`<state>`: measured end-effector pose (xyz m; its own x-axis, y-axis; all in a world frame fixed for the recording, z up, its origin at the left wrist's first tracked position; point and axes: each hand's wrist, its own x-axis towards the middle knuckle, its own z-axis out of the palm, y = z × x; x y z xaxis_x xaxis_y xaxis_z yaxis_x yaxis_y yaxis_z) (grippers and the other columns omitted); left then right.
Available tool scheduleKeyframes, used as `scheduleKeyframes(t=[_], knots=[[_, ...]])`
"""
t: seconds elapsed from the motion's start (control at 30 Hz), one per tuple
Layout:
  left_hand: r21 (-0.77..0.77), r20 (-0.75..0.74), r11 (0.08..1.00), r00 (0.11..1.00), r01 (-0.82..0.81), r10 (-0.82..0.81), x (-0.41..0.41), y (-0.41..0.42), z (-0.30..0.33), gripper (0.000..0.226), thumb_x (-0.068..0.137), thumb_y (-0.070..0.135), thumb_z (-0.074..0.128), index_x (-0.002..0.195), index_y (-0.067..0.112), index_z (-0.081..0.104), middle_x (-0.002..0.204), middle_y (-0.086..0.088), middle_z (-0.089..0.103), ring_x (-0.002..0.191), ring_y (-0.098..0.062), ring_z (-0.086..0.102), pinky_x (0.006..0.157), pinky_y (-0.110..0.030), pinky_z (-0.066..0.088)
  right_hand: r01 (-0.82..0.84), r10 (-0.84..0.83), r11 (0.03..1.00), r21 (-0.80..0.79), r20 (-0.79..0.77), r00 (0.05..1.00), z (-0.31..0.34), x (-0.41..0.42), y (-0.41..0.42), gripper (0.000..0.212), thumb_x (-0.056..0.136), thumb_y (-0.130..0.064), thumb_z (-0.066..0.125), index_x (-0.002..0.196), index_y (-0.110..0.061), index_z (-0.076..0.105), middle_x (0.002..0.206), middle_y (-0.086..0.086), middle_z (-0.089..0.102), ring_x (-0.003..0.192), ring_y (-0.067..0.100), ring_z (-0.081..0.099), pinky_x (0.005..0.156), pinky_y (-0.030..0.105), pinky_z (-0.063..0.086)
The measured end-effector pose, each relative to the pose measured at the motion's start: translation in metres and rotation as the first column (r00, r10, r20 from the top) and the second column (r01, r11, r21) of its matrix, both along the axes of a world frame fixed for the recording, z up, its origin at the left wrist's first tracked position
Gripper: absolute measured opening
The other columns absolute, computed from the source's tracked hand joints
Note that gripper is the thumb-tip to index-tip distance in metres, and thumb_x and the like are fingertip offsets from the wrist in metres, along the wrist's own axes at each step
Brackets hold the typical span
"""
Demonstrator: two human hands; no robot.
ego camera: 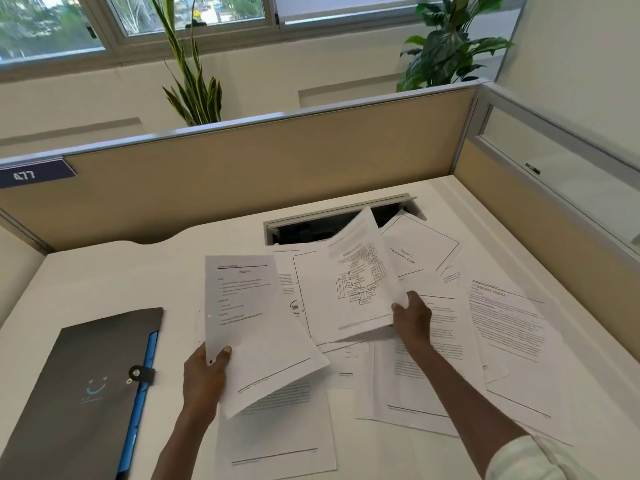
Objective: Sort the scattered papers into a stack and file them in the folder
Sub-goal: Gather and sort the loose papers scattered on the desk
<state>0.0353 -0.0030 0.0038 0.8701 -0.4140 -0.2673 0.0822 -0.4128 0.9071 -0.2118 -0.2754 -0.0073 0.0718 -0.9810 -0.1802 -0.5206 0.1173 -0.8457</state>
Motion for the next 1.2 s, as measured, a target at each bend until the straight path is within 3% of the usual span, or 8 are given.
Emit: scheduleKeyframes(t=[0.1, 0.3, 0.47, 0.6, 0.73, 0.83, 1.07, 1.2], knots=[[0.031, 0.021, 1.000, 1.000, -0.002, 0.001, 0.002, -0.001, 0.000, 0.038, 0.100, 0.015, 0.057, 0.137, 0.006, 0.055, 0.127, -0.016, 0.064, 0.102, -0.035, 0.062, 0.088, -0.047, 0.052, -0.031, 0.027, 0.999, 0.022, 0.164, 0.986, 0.014, -0.003, 0.003, 0.017, 0.090, -0.001, 0.061, 0.107, 0.001, 0.058, 0.105, 0.012, 0.062, 0.083, 0.029, 0.063, 0.040, 0.019, 0.052], [-0.006, -0.012, 0.998, 0.998, 0.062, -0.062, -0.009, -0.016, 0.009, 0.030, 0.100, 0.010, 0.056, 0.129, 0.006, 0.062, 0.120, -0.015, 0.069, 0.102, -0.032, 0.066, 0.093, -0.046, 0.054, -0.214, 0.166, 0.970, 0.114, 0.333, 0.928, 0.035, -0.004, 0.031, 0.016, 0.086, -0.006, 0.066, 0.101, -0.012, 0.063, 0.100, 0.005, 0.069, 0.079, 0.016, 0.067, 0.050, 0.021, 0.055], [-0.149, -0.177, 0.986, 0.978, 0.081, -0.107, -0.026, -0.033, 0.019, 0.022, 0.100, 0.010, 0.056, 0.120, 0.009, 0.066, 0.108, -0.009, 0.075, 0.095, -0.030, 0.073, 0.080, -0.041, 0.059, -0.345, 0.335, 0.936, 0.073, 0.128, 0.934, 0.030, 0.007, 0.063, 0.020, 0.085, -0.023, 0.069, 0.103, -0.017, 0.061, 0.096, -0.003, 0.066, 0.084, 0.015, 0.062, 0.064, 0.022, 0.049], [-0.276, -0.272, 0.954, 0.942, 0.120, -0.197, -0.040, -0.039, 0.028, 0.012, 0.094, 0.016, 0.066, 0.103, 0.016, 0.074, 0.100, -0.008, 0.079, 0.088, -0.028, 0.077, 0.064, -0.033, 0.062, -0.400, 0.371, 0.907, 0.133, 0.198, 0.907, 0.027, 0.010, 0.074, 0.036, 0.082, -0.023, 0.073, 0.112, -0.022, 0.054, 0.100, -0.011, 0.061, 0.092, 0.010, 0.059, 0.075, 0.020, 0.046], [-0.236, -0.323, 0.971, 0.941, 0.021, -0.099, -0.047, -0.047, 0.029, 0.029, 0.100, 0.045, 0.053, 0.103, 0.020, 0.069, 0.100, -0.003, 0.076, 0.095, -0.029, 0.072, 0.085, -0.046, 0.058, -0.429, 0.413, 0.901, 0.066, 0.178, 0.893, 0.027, 0.008, 0.077, 0.042, 0.079, -0.016, 0.075, 0.114, -0.025, 0.054, 0.105, -0.017, 0.059, 0.094, 0.006, 0.056, 0.071, 0.008, 0.040], [-0.298, -0.432, 0.954, 0.895, -0.028, -0.109, -0.044, -0.053, 0.030, 0.048, 0.094, 0.064, 0.046, 0.111, 0.023, 0.067, 0.102, 0.002, 0.076, 0.095, -0.023, 0.073, 0.089, -0.044, 0.056, -0.429, 0.426, 0.903, 0.003, 0.107, 0.898, 0.025, 0.006, 0.078, 0.051, 0.078, -0.019, 0.077, 0.123, -0.021, 0.053, 0.109, -0.016, 0.055, 0.100, 0.008, 0.052, 0.084, 0.018, 0.043], [-0.238, -0.175, 0.952, 0.956, 0.191, -0.235, -0.041, -0.056, 0.014, 0.022, 0.091, 0.013, 0.069, 0.114, 0.014, 0.068, 0.108, 0.000, 0.077, 0.095, -0.022, 0.074, 0.079, -0.033, 0.060, -0.478, 0.474, 0.878, 0.039, 0.073, 0.877, 0.017, -0.003, 0.075, 0.053, 0.077, -0.031, 0.078, 0.122, -0.024, 0.052, 0.110, -0.016, 0.058, 0.101, 0.010, 0.058, 0.082, 0.017, 0.045], [-0.235, -0.213, 0.953, 0.947, 0.190, -0.241, -0.037, -0.056, 0.006, 0.023, 0.096, 0.008, 0.062, 0.117, 0.016, 0.067, 0.110, -0.003, 0.077, 0.097, -0.026, 0.074, 0.082, -0.043, 0.059, -0.219, 0.220, 0.970, 0.102, 0.004, 0.975, 0.008, -0.025, 0.062, 0.055, 0.081, -0.043, 0.072, 0.125, -0.014, 0.053, 0.116, 0.006, 0.064, 0.100, 0.019, 0.060, 0.081, 0.029, 0.050]])
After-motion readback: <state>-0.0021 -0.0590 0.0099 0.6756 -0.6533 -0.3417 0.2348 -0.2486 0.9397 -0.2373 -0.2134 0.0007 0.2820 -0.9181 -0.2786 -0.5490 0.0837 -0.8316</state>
